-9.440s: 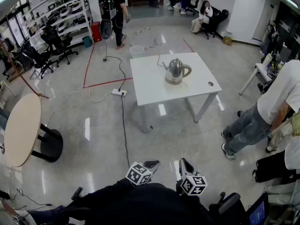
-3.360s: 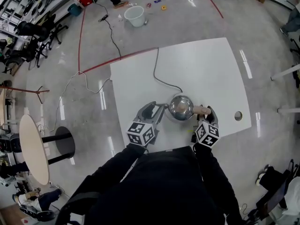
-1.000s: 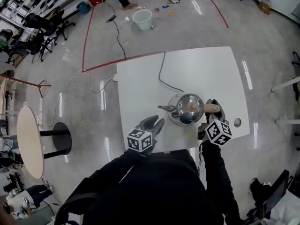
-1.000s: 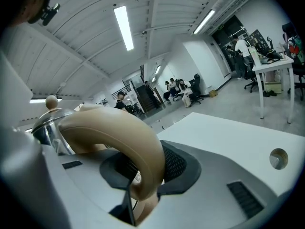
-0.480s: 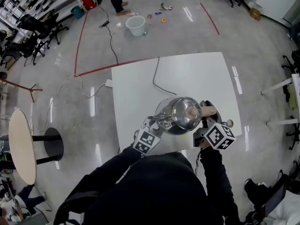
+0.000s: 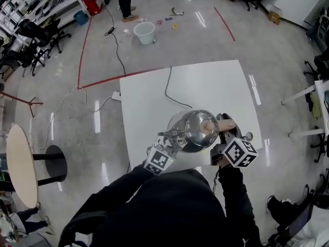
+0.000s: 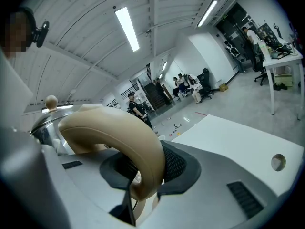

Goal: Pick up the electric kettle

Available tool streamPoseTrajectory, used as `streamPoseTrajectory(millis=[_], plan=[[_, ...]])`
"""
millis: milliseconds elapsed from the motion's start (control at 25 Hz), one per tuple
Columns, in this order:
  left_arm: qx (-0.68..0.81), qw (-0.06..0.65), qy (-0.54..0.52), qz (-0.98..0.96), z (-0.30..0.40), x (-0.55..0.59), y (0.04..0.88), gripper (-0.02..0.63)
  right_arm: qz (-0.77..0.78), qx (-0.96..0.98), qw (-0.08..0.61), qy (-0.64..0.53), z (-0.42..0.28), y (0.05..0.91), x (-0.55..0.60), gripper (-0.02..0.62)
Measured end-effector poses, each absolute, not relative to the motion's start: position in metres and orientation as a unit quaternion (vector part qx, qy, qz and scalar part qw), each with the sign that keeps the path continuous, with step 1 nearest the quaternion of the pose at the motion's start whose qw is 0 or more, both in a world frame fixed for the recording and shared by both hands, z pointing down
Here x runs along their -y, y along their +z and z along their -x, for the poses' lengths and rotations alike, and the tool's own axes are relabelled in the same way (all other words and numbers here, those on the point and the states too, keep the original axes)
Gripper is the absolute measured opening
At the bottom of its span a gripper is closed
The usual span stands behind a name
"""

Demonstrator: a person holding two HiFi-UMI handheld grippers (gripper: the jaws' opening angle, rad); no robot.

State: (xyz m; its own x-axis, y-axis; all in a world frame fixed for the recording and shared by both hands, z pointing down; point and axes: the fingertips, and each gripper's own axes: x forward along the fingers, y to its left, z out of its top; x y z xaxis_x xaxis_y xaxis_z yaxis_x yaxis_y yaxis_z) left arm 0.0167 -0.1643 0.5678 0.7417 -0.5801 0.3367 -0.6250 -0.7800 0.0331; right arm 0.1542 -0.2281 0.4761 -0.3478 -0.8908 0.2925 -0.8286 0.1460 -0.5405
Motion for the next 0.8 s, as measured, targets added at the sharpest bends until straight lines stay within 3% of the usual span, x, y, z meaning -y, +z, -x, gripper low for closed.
streamPoseTrajectory(millis=[200, 320, 440, 560, 680, 760, 800], plan=[[0.318, 0.059, 0.156, -0.933, -0.012, 0.163, 0.561, 0.108, 0.581, -0.741, 0.045, -0.334, -0.161, 0.484, 0.225, 0.103], [0.331, 0.096, 0.149, -0.927, -0.001, 0.165, 0.567, 0.108, 0.587, -0.733, 0.047, -0.340, -0.166, 0.488, 0.222, 0.103], [0.352, 0.258, 0.104, -0.894, 0.022, 0.175, 0.592, 0.107, 0.597, -0.729, 0.054, -0.330, -0.175, 0.485, 0.224, 0.103], [0.342, 0.431, -0.005, -0.835, 0.046, 0.184, 0.597, 0.108, 0.602, -0.732, 0.054, -0.313, -0.178, 0.478, 0.227, 0.104], [0.297, 0.507, -0.101, -0.803, 0.052, 0.187, 0.574, 0.107, 0.598, -0.739, 0.059, -0.307, -0.175, 0.471, 0.229, 0.103], [0.288, 0.523, -0.119, -0.794, 0.052, 0.188, 0.570, 0.106, 0.590, -0.740, 0.070, -0.314, -0.171, 0.469, 0.229, 0.103], [0.290, 0.524, -0.117, -0.792, 0.050, 0.189, 0.566, 0.071, 0.585, -0.741, 0.077, -0.319, -0.169, 0.468, 0.229, 0.103]])
